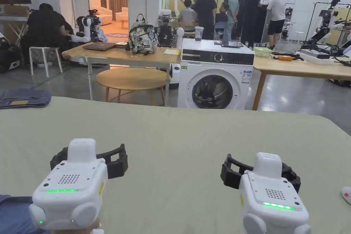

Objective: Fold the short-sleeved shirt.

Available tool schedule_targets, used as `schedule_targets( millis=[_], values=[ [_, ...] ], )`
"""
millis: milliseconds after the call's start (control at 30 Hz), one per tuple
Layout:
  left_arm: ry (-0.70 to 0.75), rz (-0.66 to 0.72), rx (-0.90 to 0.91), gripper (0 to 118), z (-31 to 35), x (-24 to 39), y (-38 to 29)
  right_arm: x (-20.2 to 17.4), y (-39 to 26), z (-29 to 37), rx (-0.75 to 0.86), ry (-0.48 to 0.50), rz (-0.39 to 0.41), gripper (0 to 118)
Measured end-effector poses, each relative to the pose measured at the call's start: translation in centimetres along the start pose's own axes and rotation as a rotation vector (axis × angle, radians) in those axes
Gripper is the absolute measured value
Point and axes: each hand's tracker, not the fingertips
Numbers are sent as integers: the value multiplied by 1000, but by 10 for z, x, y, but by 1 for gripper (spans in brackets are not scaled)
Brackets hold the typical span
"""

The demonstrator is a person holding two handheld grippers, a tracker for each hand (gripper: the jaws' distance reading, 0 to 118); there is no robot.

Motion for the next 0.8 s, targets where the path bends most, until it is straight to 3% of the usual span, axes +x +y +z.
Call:
schedule_targets(
  millis=[133, 200, 233, 267, 300, 367, 433, 500, 533, 600, 667, 733, 800],
  values=[
    [-41, 299, -19, 113, 2, -23, 3, 28, 4, -4, -70, 53, -406, 118],
    [-44, 410, -33, 113, 2, -32, 2, 39, 5, -4, -67, 9, -517, 118],
    [-30, 401, -22, 113, 3, -32, 3, 40, 6, -3, -45, -5, -513, 118],
    [0, 307, -14, 113, 4, -28, 5, 38, 7, -3, -25, 16, -454, 118],
    [18, 171, -4, 112, 5, -20, 7, 34, 9, -5, -5, 26, -317, 118],
    [51, -237, 5, 112, 6, 7, 6, 10, 14, -6, 14, 15, 103, 118],
    [105, -678, 27, 112, 6, 32, -7, -17, 6, -3, 99, 14, 594, 118],
    [162, -998, 70, 112, 7, 47, -23, -30, -9, -4, 202, -38, 969, 118],
    [183, -1129, 101, 112, 7, 51, -30, -34, -15, -6, 235, -65, 1112, 118],
    [188, -1282, 144, 112, 14, 55, -34, -37, -19, -2, 263, -72, 1282, 118],
    [186, -1315, 149, 112, 17, 57, -33, -38, -24, -1, 267, -62, 1366, 118],
    [177, -1279, 141, 112, 23, 61, -22, -38, -29, 1, 277, -72, 1399, 118],
    [168, -1169, 115, 112, 27, 63, -14, -41, -31, 5, 266, -82, 1361, 118]
  ],
)
